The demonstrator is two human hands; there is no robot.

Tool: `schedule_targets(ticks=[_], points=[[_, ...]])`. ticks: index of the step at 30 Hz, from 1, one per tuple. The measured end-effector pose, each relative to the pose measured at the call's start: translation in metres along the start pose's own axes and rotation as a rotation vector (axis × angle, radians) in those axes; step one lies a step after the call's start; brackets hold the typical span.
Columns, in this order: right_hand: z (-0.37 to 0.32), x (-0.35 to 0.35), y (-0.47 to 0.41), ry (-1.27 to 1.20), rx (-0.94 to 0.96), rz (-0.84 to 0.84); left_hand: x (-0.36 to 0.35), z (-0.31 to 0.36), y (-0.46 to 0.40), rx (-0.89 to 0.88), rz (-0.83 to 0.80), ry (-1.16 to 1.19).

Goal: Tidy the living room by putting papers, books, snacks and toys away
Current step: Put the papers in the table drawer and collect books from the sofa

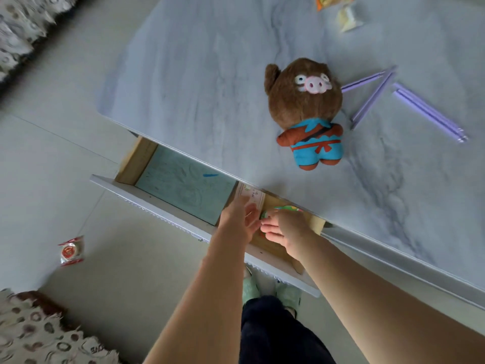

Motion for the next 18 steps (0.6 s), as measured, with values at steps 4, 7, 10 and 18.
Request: schedule_targets(ticks=[4,7,10,18], points=[[-0.043,0.008,0.057,-0.166,0.128,-0.028,-0.012,0.030,0.064,-0.102,-0.105,0.089],[-0.072,0.020,0.096,-0.278,0.233,-0.049,-0.029,0.058,0.114,-0.173,-0.208,0.144],[-0.099,0.034,0.137,-0.362,0.312,-0.060,-0.048,0.078,0.165,-0.222,-0.289,0.158],[-0.148,0.090,0.233,-0.499,0.502,-0.009,-0.079,0.103,0.262,-0.297,-0.434,0.150]])
Point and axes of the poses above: each hand's wrist, its own y-axis away from the middle knuckle, its own x-axis out of the back of the hand, z = x × y, the point moved 9 cm from there along -y, towards the middle knuckle, and after that the axes turned 1 degree about z, right-handed, at the moved point
